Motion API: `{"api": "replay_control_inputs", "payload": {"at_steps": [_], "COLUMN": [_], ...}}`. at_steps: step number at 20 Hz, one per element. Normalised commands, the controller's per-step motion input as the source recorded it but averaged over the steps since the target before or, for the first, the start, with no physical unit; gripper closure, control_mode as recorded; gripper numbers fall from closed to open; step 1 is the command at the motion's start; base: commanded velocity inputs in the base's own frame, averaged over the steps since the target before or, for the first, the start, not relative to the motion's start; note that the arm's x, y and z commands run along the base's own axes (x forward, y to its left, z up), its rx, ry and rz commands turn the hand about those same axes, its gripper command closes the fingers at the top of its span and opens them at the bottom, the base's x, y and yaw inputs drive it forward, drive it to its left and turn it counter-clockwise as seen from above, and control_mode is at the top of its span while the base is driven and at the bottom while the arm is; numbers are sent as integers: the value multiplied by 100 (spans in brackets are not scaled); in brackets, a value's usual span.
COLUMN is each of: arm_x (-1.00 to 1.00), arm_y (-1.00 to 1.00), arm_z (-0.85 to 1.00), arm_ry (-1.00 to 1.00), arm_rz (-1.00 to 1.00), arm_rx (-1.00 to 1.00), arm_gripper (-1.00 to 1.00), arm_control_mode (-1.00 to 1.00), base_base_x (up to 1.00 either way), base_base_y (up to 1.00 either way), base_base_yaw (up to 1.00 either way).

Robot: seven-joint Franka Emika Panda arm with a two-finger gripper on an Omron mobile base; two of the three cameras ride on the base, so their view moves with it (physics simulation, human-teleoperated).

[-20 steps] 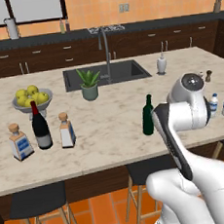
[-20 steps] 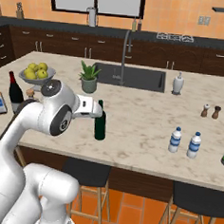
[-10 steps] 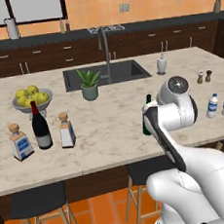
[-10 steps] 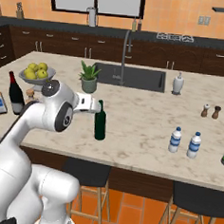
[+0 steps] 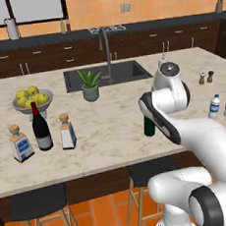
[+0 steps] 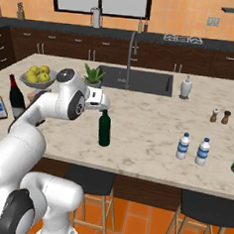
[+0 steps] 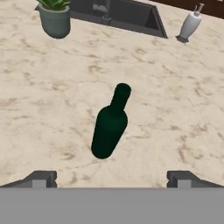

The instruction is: Move the plastic bottles in the middle to the plastics group, and the glass bottles in the middle to the glass group.

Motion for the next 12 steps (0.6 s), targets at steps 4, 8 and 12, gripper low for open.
{"api": "replay_control_inputs", "payload": {"at_steps": [4,8,12], "arm_x": [19,-36,-7], "arm_y": [0,-6,-3], "arm_z": [-22,-8,-7], "arm_ry": [0,-1,-1], "arm_rz": [0,0,0], "arm_rx": [5,2,0], "arm_gripper": [-100,-100,-100], "arm_control_mode": [-100,-100,-100], "base_base_x": [0,0,0], "base_base_y": [0,0,0], "base_base_yaw": [0,0,0]}}
